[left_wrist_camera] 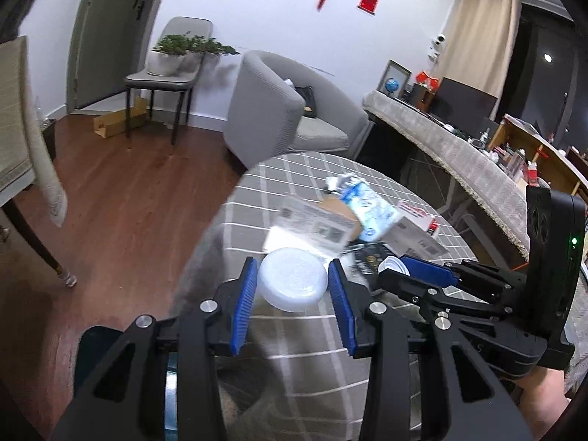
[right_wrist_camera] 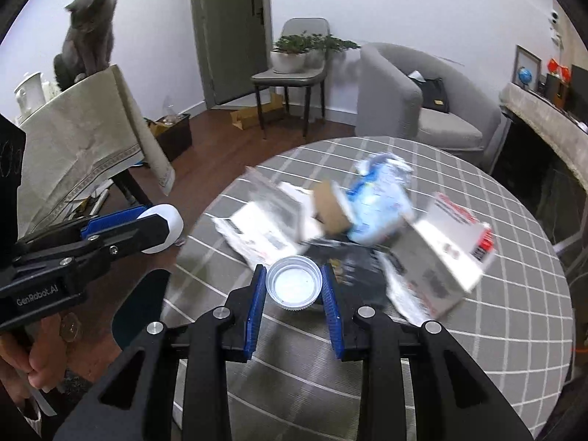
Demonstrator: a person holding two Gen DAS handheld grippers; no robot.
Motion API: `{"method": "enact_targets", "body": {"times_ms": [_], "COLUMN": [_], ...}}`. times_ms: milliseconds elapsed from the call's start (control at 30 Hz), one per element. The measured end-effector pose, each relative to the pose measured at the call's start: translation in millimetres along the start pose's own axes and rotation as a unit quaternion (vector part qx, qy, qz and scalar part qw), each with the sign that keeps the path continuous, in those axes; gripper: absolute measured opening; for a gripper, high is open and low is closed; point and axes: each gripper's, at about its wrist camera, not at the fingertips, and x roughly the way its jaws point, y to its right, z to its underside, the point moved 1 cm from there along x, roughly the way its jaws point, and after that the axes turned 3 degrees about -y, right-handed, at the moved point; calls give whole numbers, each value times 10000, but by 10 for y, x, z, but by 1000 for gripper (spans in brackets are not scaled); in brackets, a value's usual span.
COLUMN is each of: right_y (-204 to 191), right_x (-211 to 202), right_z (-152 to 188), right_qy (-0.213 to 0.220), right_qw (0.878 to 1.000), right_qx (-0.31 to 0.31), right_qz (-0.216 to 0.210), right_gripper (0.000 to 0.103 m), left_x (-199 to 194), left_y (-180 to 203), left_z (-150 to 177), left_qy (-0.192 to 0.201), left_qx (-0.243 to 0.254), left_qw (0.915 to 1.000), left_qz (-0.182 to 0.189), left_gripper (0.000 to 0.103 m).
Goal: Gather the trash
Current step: 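Grasp the white bottle cap with the right gripper while the left grasps the white round lid, then carry both items over the teal bin and open both grippers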
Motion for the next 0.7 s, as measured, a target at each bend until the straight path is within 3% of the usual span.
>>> {"method": "enact_targets", "body": {"times_ms": [433,700], "right_y": [-811,-1287], "right_x": [232,399], "right_z": [-183,-241], "right_qy": [8,-67], "right_qw": [9977,9948], "right_qx": [-417,-615], "right_qz": [-529,-804], "right_gripper": [30,30], "left_x": [-250,-210], "left_y": [-809,-1329], "left_z": [254,588], "left_qy": [-224,-729], "left_qx": [-439,-785], "left_qw": [9970,9901], "left_qz": [-604,-903], "left_gripper": [42,42]}}
